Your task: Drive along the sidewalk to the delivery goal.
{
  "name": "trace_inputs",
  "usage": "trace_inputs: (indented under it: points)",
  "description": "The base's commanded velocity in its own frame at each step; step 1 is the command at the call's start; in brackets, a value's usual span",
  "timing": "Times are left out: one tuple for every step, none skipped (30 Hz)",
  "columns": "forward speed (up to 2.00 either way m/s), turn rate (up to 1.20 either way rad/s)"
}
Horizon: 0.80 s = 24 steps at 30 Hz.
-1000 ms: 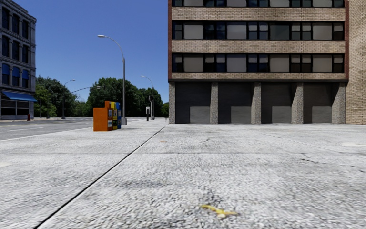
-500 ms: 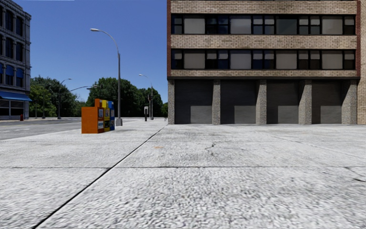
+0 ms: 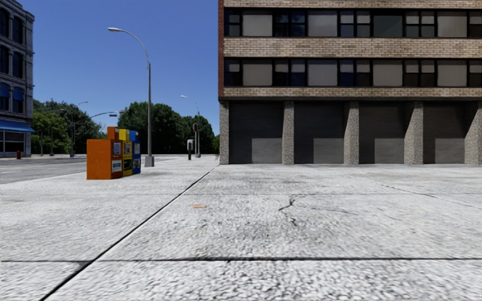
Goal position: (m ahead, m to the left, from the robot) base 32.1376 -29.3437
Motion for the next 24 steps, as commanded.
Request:
trace_inputs:
  points:
    - [2.00, 0.00]
    - [2.00, 0.00]
    - [2.00, 0.00]
    - [2.00, 0.00]
    - [2.00, 0.00]
    - [2.00, 0.00]
    - [2.00, 0.00]
    - [2.00, 0.00]
    - [2.00, 0.00]
    - [2.00, 0.00]
    - [2.00, 0.00]
    - [2.00, 0.00]
    - [2.00, 0.00]
    - [2.00, 0.00]
    - [2.00, 0.00]
    - [2.00, 0.00]
    - [2.00, 0.00]
    - [2.00, 0.00]
    - [2.00, 0.09]
    - [2.00, 0.09]
    - [2.00, 0.18]
    - [2.00, 0.29]
    - [2.00, 0.36]
    - [2.00, 0.36]
